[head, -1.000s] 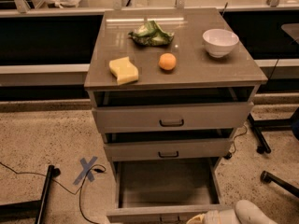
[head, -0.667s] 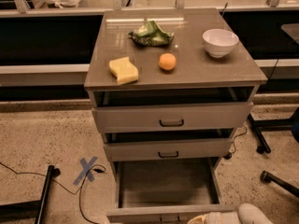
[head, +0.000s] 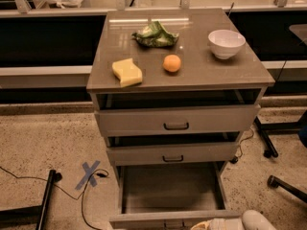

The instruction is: Close bottom drawer

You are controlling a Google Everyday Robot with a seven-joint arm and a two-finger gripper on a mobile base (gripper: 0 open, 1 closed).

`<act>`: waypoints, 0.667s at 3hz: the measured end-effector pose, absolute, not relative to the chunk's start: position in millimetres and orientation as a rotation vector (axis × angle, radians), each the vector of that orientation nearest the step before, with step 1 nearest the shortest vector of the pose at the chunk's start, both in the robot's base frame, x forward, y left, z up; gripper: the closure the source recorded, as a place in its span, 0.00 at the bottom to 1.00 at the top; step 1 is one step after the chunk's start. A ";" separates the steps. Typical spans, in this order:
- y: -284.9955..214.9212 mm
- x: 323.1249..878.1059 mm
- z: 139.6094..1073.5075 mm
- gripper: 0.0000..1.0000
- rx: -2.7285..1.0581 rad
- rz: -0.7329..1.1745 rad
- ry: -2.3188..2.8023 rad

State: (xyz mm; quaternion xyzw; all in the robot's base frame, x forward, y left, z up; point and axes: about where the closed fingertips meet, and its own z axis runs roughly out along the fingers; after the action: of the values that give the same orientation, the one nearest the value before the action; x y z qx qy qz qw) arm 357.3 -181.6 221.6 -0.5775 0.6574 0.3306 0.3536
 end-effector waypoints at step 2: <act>-160.8 373.7 180.0 1.00 -1.455 0.801 1.704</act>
Offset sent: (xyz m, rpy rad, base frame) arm 0.0295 0.0276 -0.0621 -0.0127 -0.0491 -0.0720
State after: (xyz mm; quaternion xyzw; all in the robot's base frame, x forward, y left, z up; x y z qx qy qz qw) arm 373.7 -160.8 180.0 -0.5677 0.6646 0.3125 0.3720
